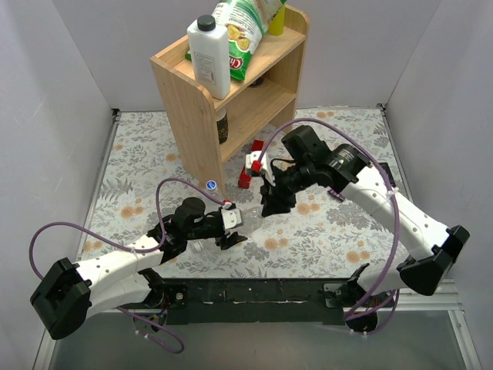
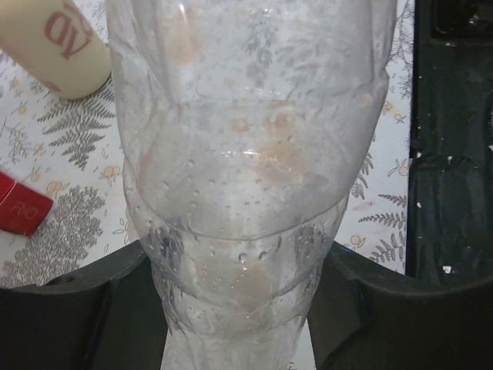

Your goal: Screw on the bottle caps

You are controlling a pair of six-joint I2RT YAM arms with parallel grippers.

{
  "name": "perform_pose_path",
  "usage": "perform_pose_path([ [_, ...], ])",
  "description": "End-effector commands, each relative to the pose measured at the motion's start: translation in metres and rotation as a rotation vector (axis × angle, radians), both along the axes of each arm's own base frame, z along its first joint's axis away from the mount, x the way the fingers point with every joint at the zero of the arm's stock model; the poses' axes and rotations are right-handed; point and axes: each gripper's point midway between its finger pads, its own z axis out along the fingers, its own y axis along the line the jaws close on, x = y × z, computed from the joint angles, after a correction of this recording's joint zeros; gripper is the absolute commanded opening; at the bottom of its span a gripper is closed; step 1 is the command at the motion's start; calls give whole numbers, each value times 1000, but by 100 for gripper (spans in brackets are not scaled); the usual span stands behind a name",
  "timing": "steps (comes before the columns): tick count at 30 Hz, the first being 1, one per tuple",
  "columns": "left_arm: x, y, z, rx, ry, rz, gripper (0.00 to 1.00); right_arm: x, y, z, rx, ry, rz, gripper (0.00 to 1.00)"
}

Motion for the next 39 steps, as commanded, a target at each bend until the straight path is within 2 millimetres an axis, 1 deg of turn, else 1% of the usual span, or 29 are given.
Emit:
perform_pose_path([
  [1,19,-13,59,-162,-139,42,0,8,3,-12,-54,313,-194,2],
  [3,23,-12,59,-167,-123,71,0,16,5,-12,-59,311,-235,3],
  [4,23,-12,58,-163,-117,73,0,21,4,-13,-70,310,-270,4],
  [6,22,-11,54,-150,-107,71,0,26,6,-15,-81,316,-289,8],
  [10,20,-10,49,-138,-97,67,0,30,9,-11,-73,325,-314,8],
  [15,20,-13,48,-143,-83,64,0,32,12,-12,-75,336,-311,9],
  [18,19,-13,43,-133,-68,57,0,34,13,-8,-71,322,-315,11],
  [19,18,-13,38,-119,-57,56,0,36,13,-7,-69,316,-319,11],
  [20,17,-12,35,-112,-41,58,0,38,15,-2,-59,304,-320,12],
  [23,12,-11,25,-93,-1,48,0,43,17,6,-45,286,-323,19],
  [24,10,-11,21,-86,14,48,0,43,19,14,-25,275,-318,27],
  [26,6,-11,16,-77,39,35,0,44,22,19,-14,278,-308,36],
  [27,4,-10,11,-67,58,31,0,43,24,26,5,274,-300,52],
  [28,3,-10,9,-63,67,28,0,42,25,30,14,283,-301,62],
  [29,2,-11,6,-57,78,22,0,42,27,33,23,284,-296,79],
  [30,0,-12,3,-50,96,14,0,42,30,42,47,284,-284,87],
  [31,-1,-12,0,-43,111,12,0,42,31,47,63,283,-280,88],
  [32,-2,-13,-2,-41,123,10,0,43,34,49,67,287,-276,88],
  [33,-2,-14,-2,-44,128,7,0,44,37,59,92,274,-266,89],
  [35,-3,-15,0,-58,127,-2,0,47,39,63,97,254,-248,89],
  [36,-3,-16,1,-63,127,-4,0,47,40,69,111,229,-222,89],
  [37,-6,-16,3,-66,128,-21,0,48,39,80,138,186,-193,90],
  [38,-8,-17,5,-64,120,-38,0,46,34,82,143,106,-117,90],
  [39,-13,-15,1,-45,133,-62,0,41,30,85,161,73,-54,90],
])
